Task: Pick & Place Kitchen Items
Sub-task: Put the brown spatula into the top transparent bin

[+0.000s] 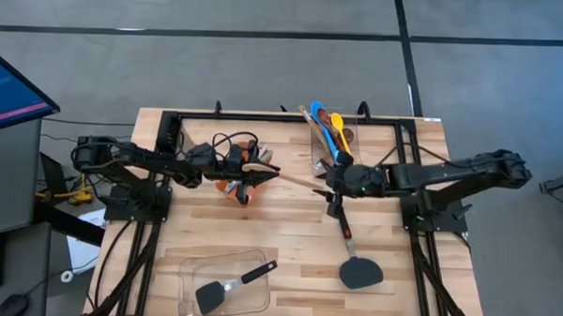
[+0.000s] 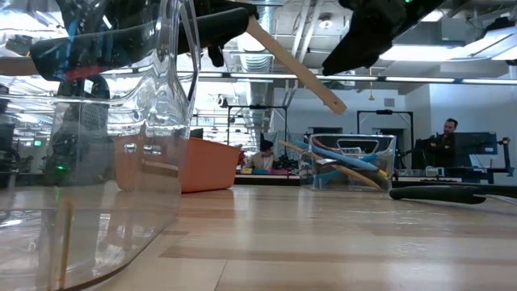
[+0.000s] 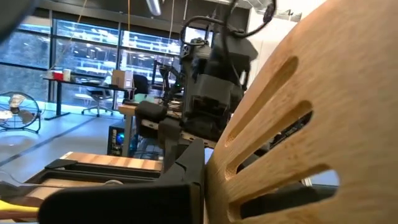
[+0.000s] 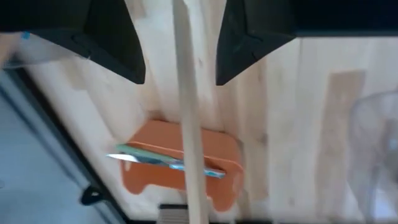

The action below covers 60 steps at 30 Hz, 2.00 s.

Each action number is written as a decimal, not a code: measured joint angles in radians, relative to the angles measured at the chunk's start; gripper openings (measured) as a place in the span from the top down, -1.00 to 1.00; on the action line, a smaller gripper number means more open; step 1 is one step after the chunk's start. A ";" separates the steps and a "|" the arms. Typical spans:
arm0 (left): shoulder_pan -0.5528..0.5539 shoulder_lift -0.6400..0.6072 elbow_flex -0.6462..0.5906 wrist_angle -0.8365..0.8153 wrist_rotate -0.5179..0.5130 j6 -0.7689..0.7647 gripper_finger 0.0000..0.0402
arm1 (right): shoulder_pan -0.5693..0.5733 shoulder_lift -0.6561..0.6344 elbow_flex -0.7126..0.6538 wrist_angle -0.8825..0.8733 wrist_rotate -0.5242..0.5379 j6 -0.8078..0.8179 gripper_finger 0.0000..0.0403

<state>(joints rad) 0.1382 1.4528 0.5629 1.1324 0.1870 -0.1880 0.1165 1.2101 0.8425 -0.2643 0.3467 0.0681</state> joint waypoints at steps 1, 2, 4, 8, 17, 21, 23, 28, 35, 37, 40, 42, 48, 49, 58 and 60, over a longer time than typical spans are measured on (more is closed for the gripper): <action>0.000 0.000 0.000 0.000 0.002 -0.001 0.86 | -0.016 0.004 0.000 0.012 -0.035 0.000 0.08; 0.000 0.000 0.000 0.000 0.003 -0.002 0.86 | -0.032 0.012 0.001 0.028 -0.071 0.000 0.11; 0.000 0.000 0.000 0.000 0.004 -0.002 0.86 | -0.058 0.027 0.000 0.036 -0.138 0.000 0.15; 0.000 0.000 0.000 -0.003 0.004 -0.003 0.86 | -0.086 0.057 0.000 0.066 -0.215 0.000 0.20; 0.000 0.000 0.000 -0.014 0.005 -0.003 0.86 | -0.095 0.088 0.000 0.118 -0.222 -0.053 0.23; 0.000 0.000 0.000 -0.017 0.008 -0.004 0.86 | -0.104 0.088 0.000 0.148 -0.256 -0.053 0.23; -0.002 0.000 0.000 -0.018 0.032 -0.004 0.86 | -0.111 0.088 0.000 0.159 -0.276 -0.063 0.23; -0.022 0.000 0.000 -0.018 0.057 -0.021 0.86 | -0.113 0.088 0.000 0.186 -0.279 -0.068 0.23; -0.046 0.000 0.001 -0.017 0.057 -0.020 0.86 | -0.109 0.088 0.000 0.202 -0.370 -0.065 0.23; -0.054 0.000 0.001 -0.017 0.057 -0.019 0.86 | -0.101 0.088 0.000 0.204 -0.373 -0.049 0.23; -0.067 0.000 0.001 -0.017 0.057 -0.007 0.86 | -0.087 0.088 0.000 0.222 -0.374 -0.043 0.23; -0.079 0.000 0.008 -0.018 0.057 0.002 0.86 | -0.075 0.088 0.000 0.233 -0.375 -0.042 0.23; -0.107 0.028 0.062 -0.018 0.057 0.031 0.86 | -0.044 0.088 0.000 0.260 -0.375 -0.042 0.23; -0.107 0.035 0.069 -0.017 0.057 0.030 0.86 | -0.038 0.088 0.000 0.266 -0.375 -0.041 0.23; -0.107 0.082 0.095 -0.034 0.056 0.027 0.86 | -0.019 0.088 0.000 0.272 -0.373 -0.042 0.51; -0.107 0.082 0.100 -0.034 0.056 0.026 0.86 | -0.019 0.088 0.000 0.273 -0.373 -0.042 0.61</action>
<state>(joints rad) 0.0315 1.5349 0.6632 1.0989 0.2425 -0.1616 0.0971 1.2976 0.8429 0.0082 -0.0263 0.0261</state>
